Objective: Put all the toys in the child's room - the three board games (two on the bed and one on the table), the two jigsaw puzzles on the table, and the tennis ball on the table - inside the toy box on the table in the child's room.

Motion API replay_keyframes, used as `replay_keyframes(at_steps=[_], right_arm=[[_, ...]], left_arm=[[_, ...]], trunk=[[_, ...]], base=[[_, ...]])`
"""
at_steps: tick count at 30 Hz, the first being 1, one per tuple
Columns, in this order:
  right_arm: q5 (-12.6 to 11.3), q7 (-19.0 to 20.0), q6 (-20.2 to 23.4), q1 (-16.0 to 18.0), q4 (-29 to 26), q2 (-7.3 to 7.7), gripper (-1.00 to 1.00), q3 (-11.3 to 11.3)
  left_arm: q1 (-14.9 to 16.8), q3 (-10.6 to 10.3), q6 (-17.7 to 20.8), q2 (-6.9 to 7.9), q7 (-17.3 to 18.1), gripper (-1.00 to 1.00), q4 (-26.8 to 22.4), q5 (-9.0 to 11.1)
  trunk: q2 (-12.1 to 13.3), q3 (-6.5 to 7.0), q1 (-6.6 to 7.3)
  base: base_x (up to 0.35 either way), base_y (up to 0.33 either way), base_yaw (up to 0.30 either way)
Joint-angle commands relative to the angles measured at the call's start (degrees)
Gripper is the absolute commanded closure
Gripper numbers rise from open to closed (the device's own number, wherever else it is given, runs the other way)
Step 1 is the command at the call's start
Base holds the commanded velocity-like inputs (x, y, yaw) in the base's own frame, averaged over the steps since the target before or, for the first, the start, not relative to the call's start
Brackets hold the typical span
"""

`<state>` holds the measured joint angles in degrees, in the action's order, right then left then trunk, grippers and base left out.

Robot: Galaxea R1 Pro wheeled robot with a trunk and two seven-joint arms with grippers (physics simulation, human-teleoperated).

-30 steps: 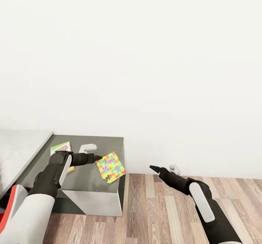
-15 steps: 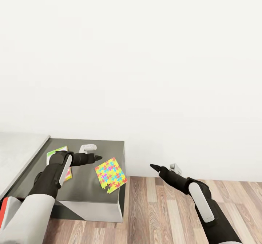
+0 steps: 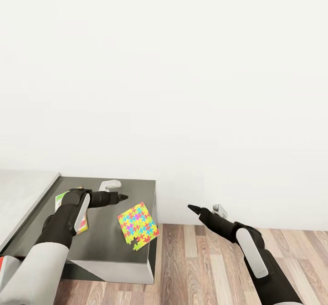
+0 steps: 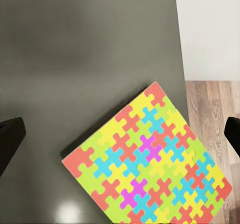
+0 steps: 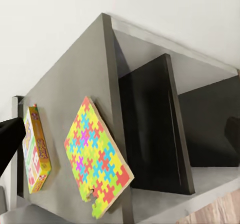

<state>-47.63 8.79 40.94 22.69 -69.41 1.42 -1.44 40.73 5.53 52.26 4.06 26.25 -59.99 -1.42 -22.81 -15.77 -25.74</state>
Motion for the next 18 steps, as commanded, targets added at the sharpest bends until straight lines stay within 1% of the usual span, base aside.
replay_keyframes(at_steps=[1, 13, 18], right_arm=[[0.15, 0.27, 0.30, 0.04, -0.02, -0.01, -1.00, -0.12], [0.06, 0.32, 0.35, 0.04, -0.08, -0.01, -1.00, -0.16], [-0.05, 0.28, 0.43, 0.07, -0.05, -0.01, -1.00, -0.14]], left_arm=[[0.05, 0.09, 0.30, -0.01, 0.30, -1.00, -0.04, -0.16], [0.05, 0.08, 0.30, -0.01, 0.29, -1.00, -0.04, -0.16], [0.05, 0.05, 0.30, -0.01, 0.30, -1.00, -0.04, -0.16]], trunk=[[-0.11, -0.10, -0.04], [-0.11, -0.10, -0.04], [-0.11, -0.32, -0.04]], base=[[0.072, 0.002, 0.000], [0.014, 0.000, 0.000], [0.000, 0.000, 0.000]])
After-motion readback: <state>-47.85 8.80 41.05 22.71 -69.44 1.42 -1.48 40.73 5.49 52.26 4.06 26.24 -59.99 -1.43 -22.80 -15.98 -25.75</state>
